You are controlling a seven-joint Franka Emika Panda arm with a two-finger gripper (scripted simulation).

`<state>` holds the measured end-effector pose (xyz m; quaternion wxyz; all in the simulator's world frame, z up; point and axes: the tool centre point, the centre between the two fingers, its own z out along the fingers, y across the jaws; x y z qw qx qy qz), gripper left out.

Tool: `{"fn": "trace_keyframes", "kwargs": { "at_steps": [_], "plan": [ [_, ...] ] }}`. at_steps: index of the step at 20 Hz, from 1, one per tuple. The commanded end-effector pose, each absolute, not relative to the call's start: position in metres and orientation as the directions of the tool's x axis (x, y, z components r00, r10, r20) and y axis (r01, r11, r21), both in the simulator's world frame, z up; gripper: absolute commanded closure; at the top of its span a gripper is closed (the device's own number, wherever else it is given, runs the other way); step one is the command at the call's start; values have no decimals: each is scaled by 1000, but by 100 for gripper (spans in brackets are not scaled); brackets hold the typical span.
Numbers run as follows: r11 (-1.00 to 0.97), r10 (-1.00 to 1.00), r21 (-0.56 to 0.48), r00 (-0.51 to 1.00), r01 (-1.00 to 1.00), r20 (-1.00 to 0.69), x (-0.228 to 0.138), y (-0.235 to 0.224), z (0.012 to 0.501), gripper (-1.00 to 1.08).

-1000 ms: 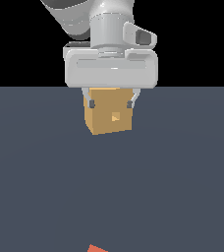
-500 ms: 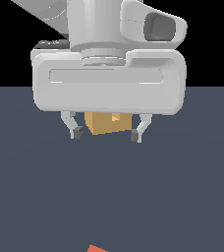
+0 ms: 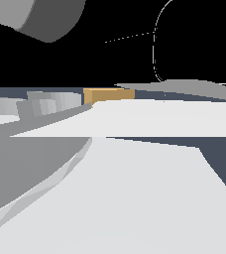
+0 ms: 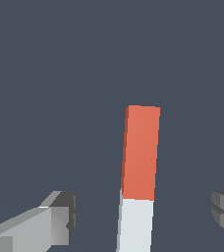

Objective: Insert the peg into the horizontal hole in a box.

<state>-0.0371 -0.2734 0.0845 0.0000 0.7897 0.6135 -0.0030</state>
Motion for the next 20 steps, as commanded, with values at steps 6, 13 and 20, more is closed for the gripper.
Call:
{"fn": "trace_keyframes", "kwargs": {
  "at_steps": [6,13,20],
  "plan": [
    [-300,954,0,300,954,-1,-52,-335,68,-92],
    [-312,950,-1,312,950,-1,-55,-346,65,-92],
    [-312,950,-1,312,950,-1,-55,-346,48,-92]
  ]
}}
